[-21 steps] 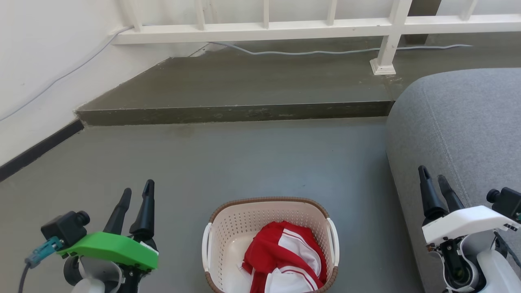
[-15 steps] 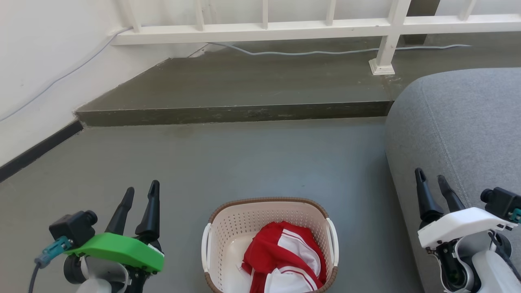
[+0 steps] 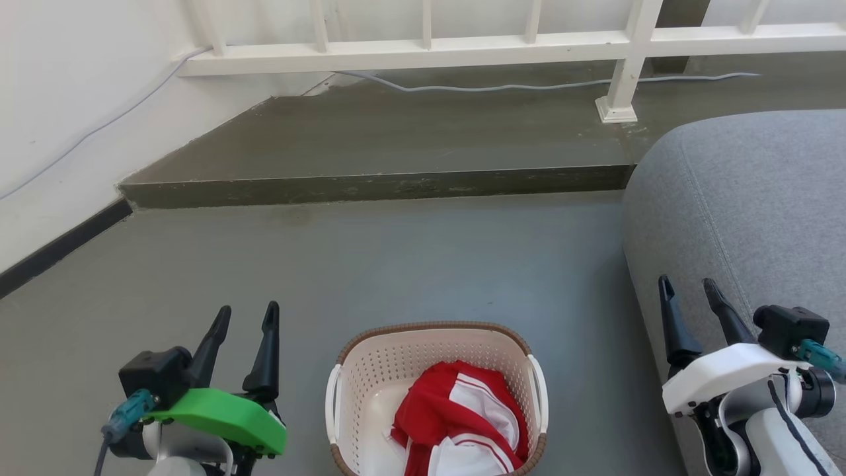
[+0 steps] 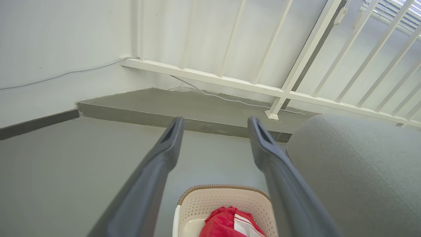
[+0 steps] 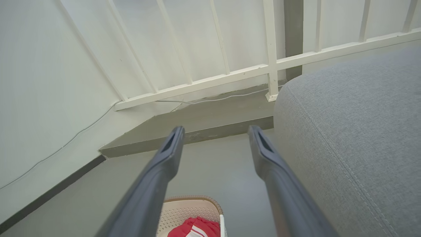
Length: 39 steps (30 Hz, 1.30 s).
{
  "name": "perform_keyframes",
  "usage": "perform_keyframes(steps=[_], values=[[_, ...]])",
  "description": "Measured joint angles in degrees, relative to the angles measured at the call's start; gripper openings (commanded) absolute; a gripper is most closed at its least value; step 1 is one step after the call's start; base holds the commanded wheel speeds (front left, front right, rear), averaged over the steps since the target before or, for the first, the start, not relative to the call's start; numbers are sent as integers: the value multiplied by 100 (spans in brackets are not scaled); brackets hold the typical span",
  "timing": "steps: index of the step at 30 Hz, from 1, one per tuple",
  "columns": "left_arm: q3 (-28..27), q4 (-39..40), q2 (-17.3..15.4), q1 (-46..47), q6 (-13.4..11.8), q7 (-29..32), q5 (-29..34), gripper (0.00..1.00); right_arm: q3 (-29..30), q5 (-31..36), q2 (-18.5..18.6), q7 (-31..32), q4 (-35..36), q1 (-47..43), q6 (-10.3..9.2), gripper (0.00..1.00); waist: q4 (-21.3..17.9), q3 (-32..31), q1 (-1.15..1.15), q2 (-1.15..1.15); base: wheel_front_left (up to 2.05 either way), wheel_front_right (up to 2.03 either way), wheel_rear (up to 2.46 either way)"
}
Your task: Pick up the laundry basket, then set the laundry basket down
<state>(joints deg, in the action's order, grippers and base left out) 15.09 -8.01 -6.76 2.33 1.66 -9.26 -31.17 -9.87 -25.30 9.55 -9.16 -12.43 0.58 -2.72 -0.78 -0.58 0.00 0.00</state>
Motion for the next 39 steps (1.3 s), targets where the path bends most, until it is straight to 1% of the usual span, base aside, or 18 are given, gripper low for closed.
perform_keyframes(steps=[4, 8, 11, 13, 16, 17, 21, 25, 39], values=[[25, 1, -5, -1, -23, -97, 259, 100, -54, 296, 3, -103, 0, -24, -85, 100, -13, 0, 0, 0, 0, 0, 0], [96, -16, -13, -2, -78, -181, 554, 100, -114, 569, 2, -177, 0, -83, -101, 100, -31, -1, 0, 0, 0, 0, 0], [146, -56, -16, -5, -174, -241, 795, 100, -154, 802, 2, -241, -5, -121, -153, 100, -44, -2, 0, 0, 0, 0, 0], [169, -81, -16, -8, -183, -289, 891, 100, -163, 917, 1, -261, -5, -121, -198, 100, -53, -3, 0, 0, 0, 0, 0], [183, -149, -15, -27, -250, -344, 1079, 100, -170, 1132, -1, -322, -4, -121, -204, 100, -66, -5, 0, 0, 0, 0, 0], [186, -172, -14, -34, -256, -348, 1139, 100, -183, 1204, -1, -353, -2, -121, -250, 100, -71, -5, 0, 0, 0, 0, 0], [205, -245, -5, -82, -320, -428, 1298, 100, -201, 1497, 2, -446, -2, -127, -302, 100, -84, -7, 0, 0, 0, 0, 0], [250, -270, -4, -116, -350, -504, 1525, 100, -214, 1652, -2, -502, -2, -136, -350, 100, -89, -7, 0, 0, 0, 0, 0], [268, -453, 11, -116, -368, -515, 1523, 100, -209, 1672, -3, -520, -33, -165, -335, 100, -80, -5, 0, 0, 0, 0, 0]])
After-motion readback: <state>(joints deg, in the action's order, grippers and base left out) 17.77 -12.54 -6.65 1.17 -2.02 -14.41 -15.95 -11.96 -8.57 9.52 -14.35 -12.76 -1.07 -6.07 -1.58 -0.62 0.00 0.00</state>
